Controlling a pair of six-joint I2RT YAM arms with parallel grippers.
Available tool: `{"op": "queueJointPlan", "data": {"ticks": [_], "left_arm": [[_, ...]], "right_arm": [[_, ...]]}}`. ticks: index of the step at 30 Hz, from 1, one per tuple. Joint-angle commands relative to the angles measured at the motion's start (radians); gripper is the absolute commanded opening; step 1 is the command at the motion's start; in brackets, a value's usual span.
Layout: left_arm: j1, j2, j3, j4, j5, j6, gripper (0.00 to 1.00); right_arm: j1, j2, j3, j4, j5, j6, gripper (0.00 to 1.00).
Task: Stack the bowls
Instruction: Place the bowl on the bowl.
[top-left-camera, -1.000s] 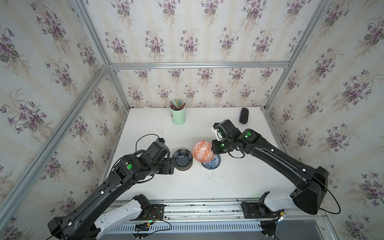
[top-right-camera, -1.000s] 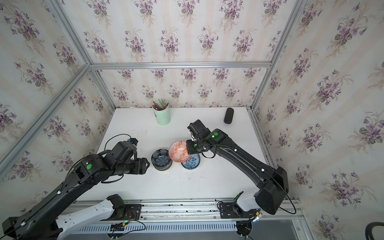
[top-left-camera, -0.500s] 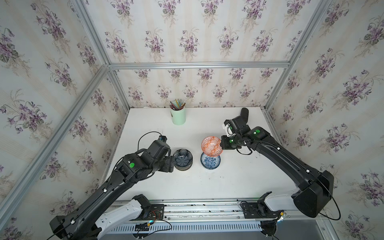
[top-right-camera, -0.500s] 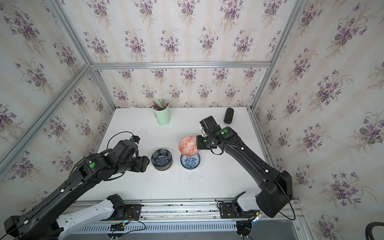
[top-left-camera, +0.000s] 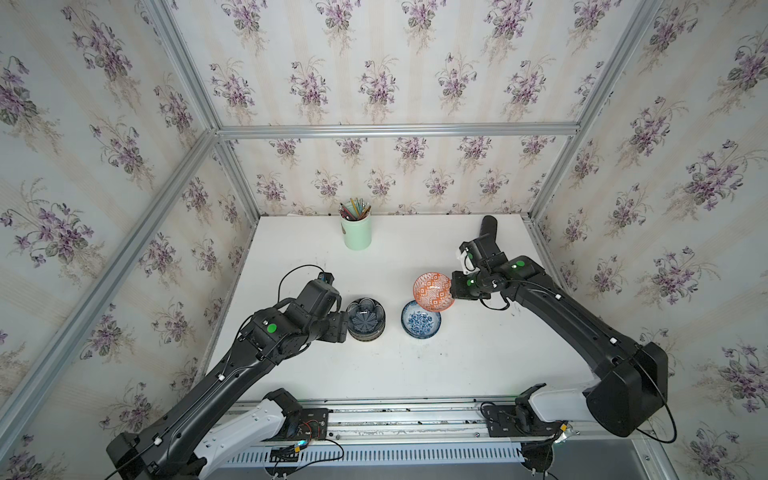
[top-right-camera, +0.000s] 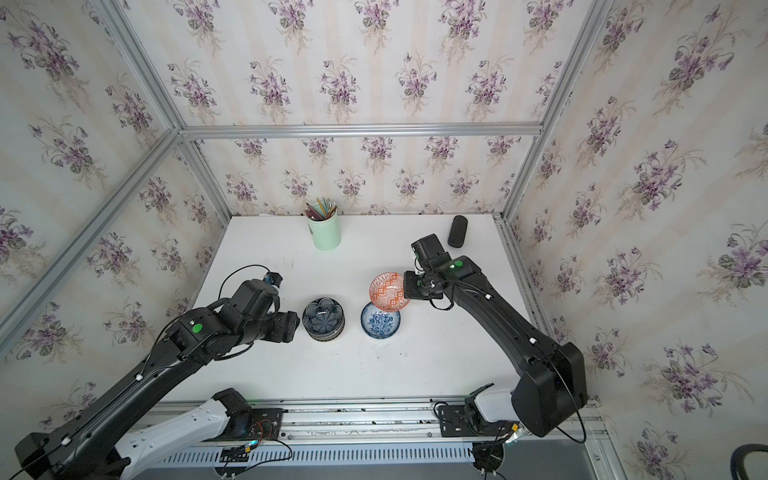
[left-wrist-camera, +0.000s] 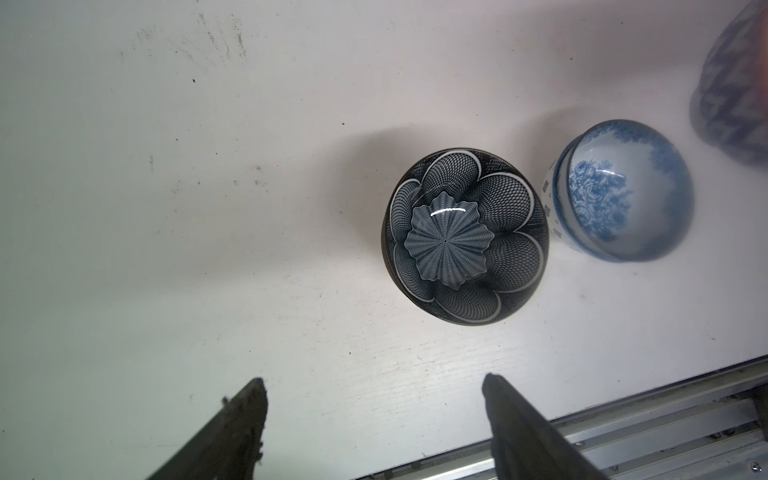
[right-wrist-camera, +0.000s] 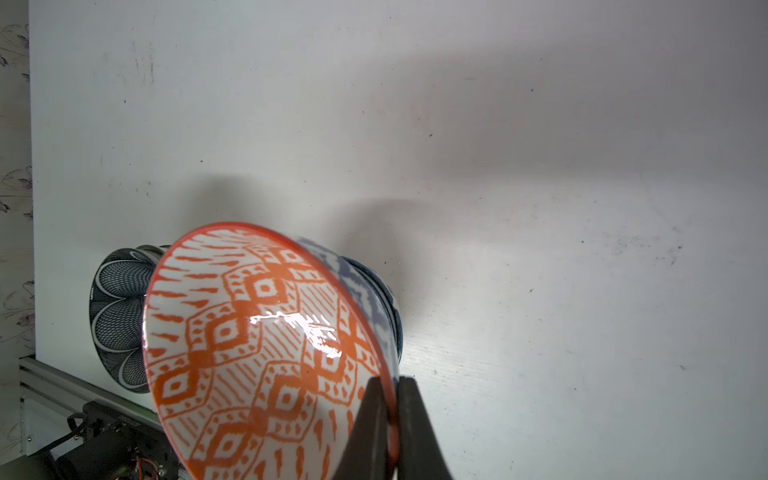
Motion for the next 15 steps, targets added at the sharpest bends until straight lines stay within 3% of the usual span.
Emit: {"op": "queueJointPlan", "data": {"ticks": [1, 15], "left_arm": [[0.0, -0.014, -0.006, 0.022, 0.011, 0.008, 0.83], [0.0, -0.027, -0.019, 0.028, 0.022, 0.004, 0.83]], "right_arm": [[-0.001, 0.0, -0.015, 0.05, -0.034, 0.01, 0.0], [0.001, 0.025, -0.113, 0.137, -0.121, 0.017, 0.0]]}}
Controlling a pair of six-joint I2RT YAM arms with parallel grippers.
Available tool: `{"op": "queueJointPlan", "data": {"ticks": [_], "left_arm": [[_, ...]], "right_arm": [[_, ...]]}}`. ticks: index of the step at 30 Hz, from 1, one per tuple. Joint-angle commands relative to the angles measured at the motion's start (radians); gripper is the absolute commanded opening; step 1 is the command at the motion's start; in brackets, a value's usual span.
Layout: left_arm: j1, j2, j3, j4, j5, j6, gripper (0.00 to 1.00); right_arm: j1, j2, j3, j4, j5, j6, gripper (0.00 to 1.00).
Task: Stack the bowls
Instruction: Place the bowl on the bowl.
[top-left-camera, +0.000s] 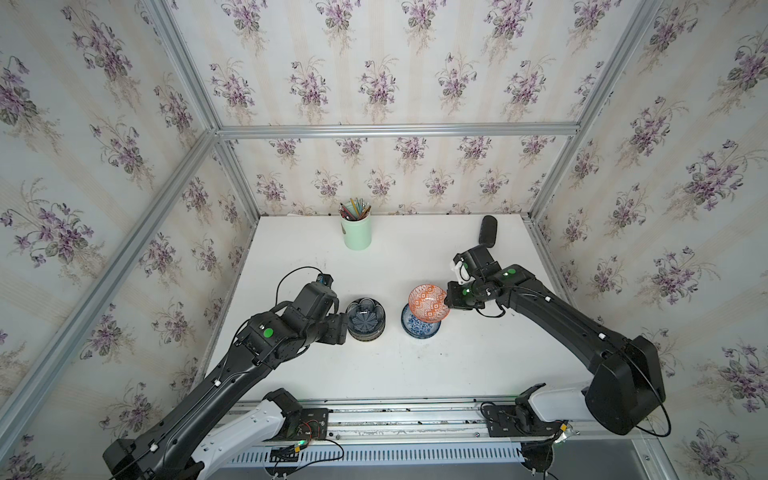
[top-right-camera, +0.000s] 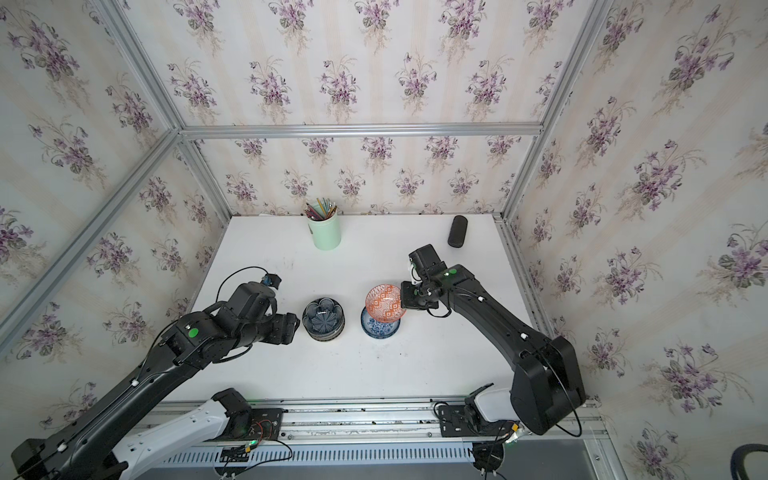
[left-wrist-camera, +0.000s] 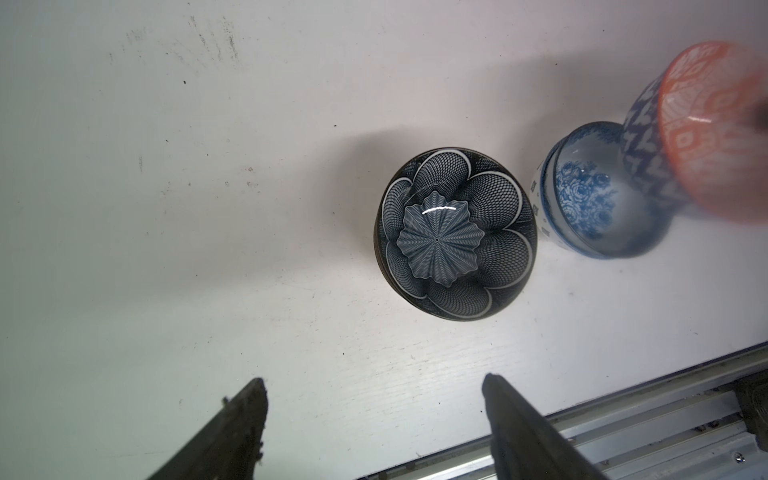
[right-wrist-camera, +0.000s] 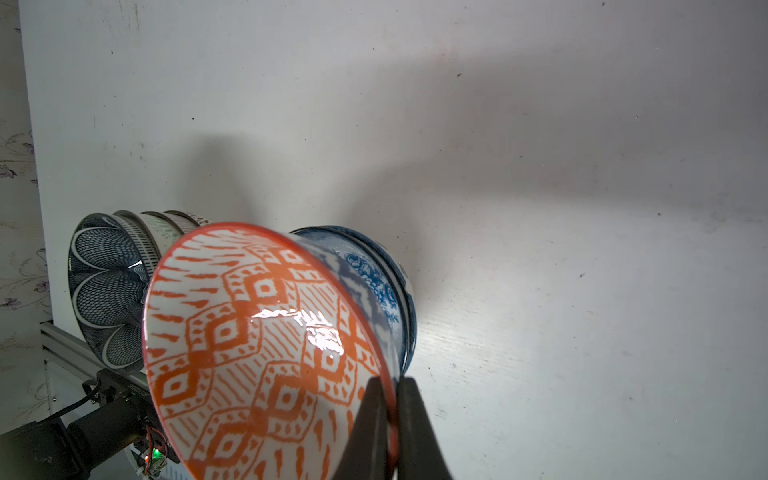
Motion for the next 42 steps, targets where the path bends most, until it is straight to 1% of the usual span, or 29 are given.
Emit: {"op": "queueJointPlan", "data": {"ticks": [1, 15, 17, 23, 42], "left_arm": [[-0.001, -0.001, -0.002, 0.014, 0.006, 0.004, 0.83], [-0.004, 0.002, -0.005, 0.015, 0.008, 0.001, 0.83], [-0.006, 0.001, -0.007, 0.016, 0.007, 0.002, 0.83], [-0.007, 0.004, -0.006, 0.014, 0.008, 0.0, 0.83], [-0.015, 0.004, -0.007, 0.013, 0.002, -0.002, 0.83]], "right_arm": [[0.002, 0.006, -0.002, 0.052, -0.032, 0.007, 0.0], [0.027, 0.031, -0.024, 0.077, -0.028, 0.008, 0.0], [0.064, 0.036, -0.025, 0.08, -0.026, 0.009, 0.0], [0.08, 0.05, -0.037, 0.089, -0.017, 0.006, 0.0], [0.084, 0.057, -0.059, 0.116, 0.033, 0.004, 0.0]]}}
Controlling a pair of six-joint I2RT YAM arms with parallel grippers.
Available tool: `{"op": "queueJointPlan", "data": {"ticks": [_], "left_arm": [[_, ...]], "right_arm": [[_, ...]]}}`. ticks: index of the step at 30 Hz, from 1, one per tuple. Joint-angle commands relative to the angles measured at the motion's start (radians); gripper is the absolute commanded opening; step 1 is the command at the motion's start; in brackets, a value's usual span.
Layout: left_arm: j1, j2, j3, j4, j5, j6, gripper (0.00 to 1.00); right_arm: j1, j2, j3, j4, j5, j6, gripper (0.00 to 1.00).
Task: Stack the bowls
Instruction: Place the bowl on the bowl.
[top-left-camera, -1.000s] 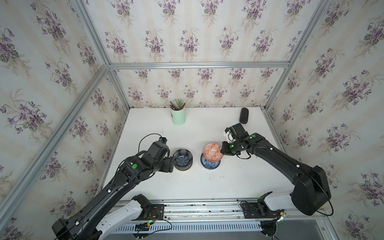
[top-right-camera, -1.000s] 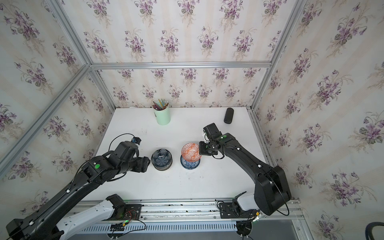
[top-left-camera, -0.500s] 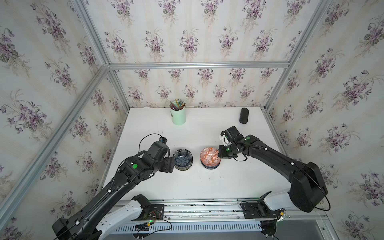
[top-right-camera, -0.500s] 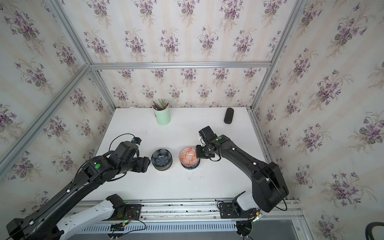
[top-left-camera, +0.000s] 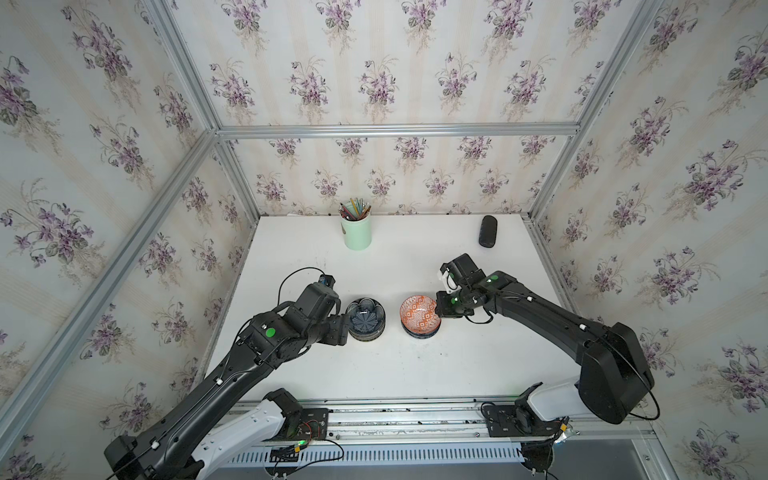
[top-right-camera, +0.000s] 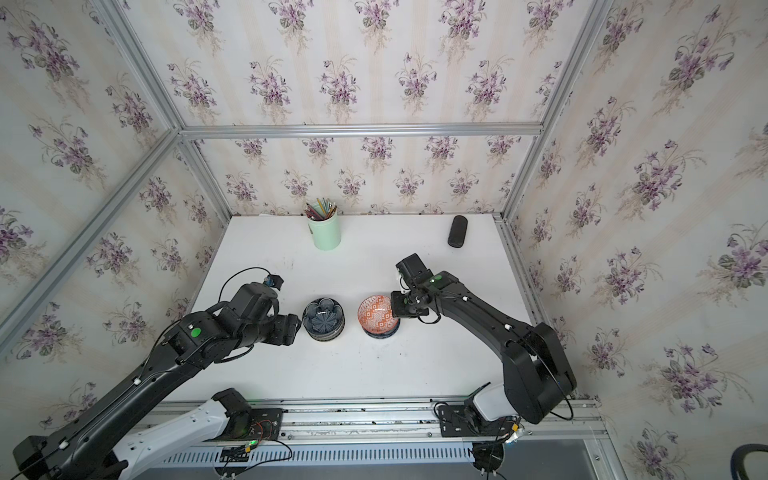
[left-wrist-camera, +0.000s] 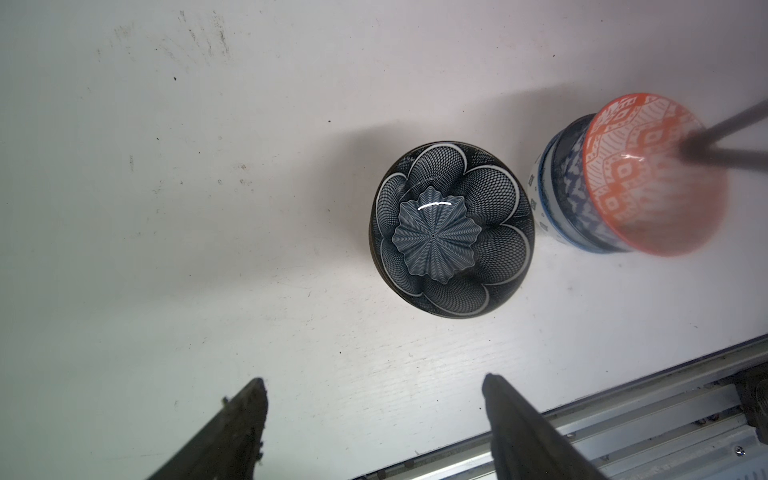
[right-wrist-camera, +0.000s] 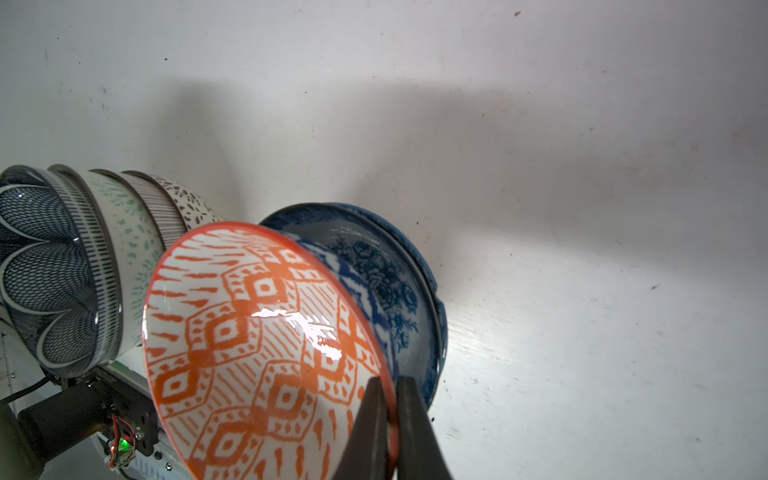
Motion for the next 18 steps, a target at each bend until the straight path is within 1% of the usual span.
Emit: {"op": "queueJointPlan", "data": {"ticks": [1, 18], "left_arm": [[-0.002, 0.0, -0.001, 0.011, -0.001, -0.001, 0.83], [-0.011, 0.002, -0.002, 0.008, -0.008, -0.005, 0.83]], "right_arm": [[-0.001, 0.001, -0.004, 0.041, 0.01, 0.004, 0.0], [-0.001, 0.014, -0.042, 0.086, 0.011, 0.006, 0.0]]}}
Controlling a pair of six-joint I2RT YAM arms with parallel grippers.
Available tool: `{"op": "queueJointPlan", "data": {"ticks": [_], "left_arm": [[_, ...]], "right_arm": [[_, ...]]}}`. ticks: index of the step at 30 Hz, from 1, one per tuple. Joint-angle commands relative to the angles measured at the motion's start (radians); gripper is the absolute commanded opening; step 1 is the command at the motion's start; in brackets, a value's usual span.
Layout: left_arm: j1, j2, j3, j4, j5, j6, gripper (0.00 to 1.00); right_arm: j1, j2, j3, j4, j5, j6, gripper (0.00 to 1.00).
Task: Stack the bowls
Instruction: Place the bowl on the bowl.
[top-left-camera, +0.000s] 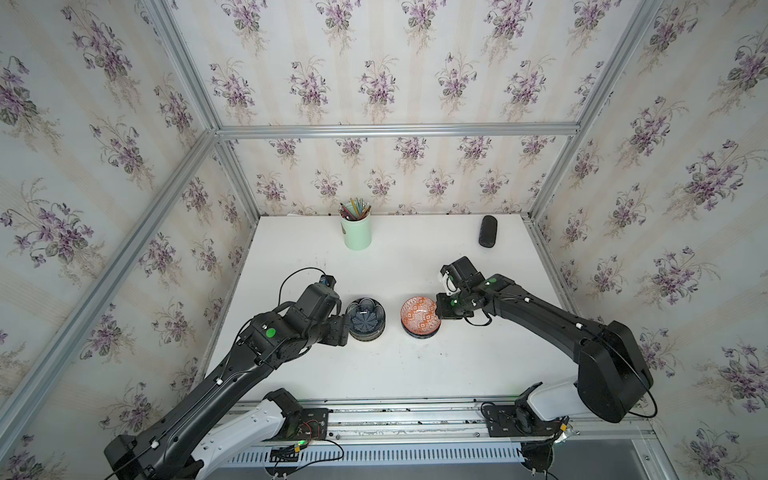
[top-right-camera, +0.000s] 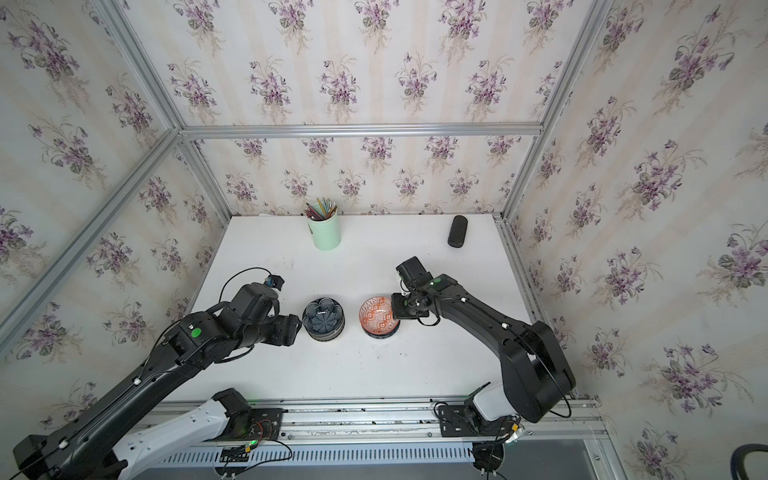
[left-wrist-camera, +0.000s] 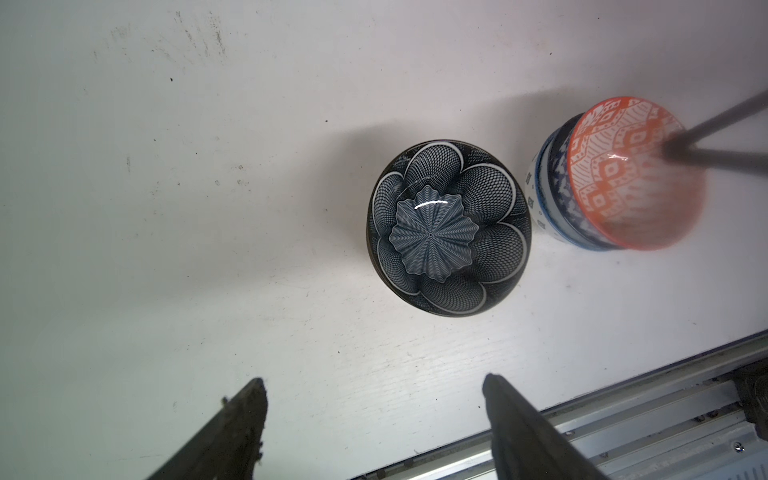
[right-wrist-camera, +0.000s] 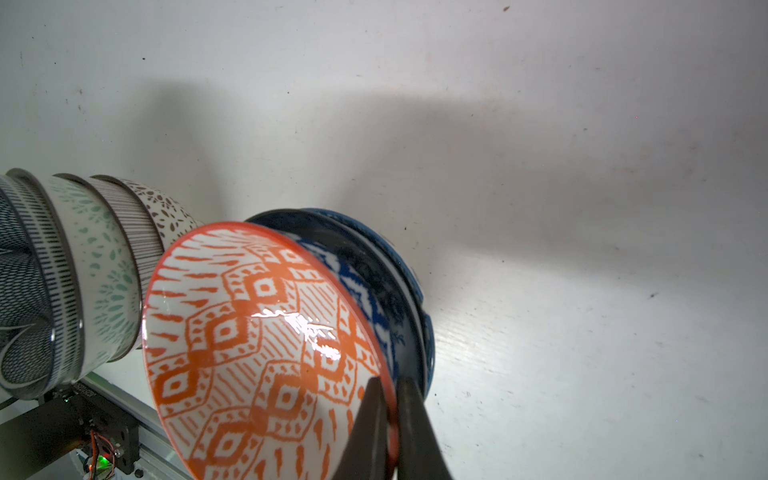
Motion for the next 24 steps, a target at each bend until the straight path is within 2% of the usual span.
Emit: {"op": "queueJointPlan", "data": {"ticks": [1, 10, 17, 24], "left_arm": [[-0.001, 0.002, -0.001, 0.008, -0.007, -0.002, 0.83], [-0.005, 0.003, -0.002, 0.008, -0.009, -0.003, 0.83], [-0.01, 0.005, -0.002, 0.007, -0.009, -0.003, 0.83], [-0.015, 0.005, -0.002, 0.007, -0.012, -0.004, 0.83]], "right_arm": [[0.0, 0.008, -0.004, 0.035, -0.004, 0.004, 0.0], [0.0, 0.006, -0.016, 0.042, 0.006, 0.007, 0.0], [0.0, 0.006, -0.019, 0.036, 0.001, 0.007, 0.15], [0.0, 0.005, -0.022, 0.035, -0.012, 0.005, 0.22]]}}
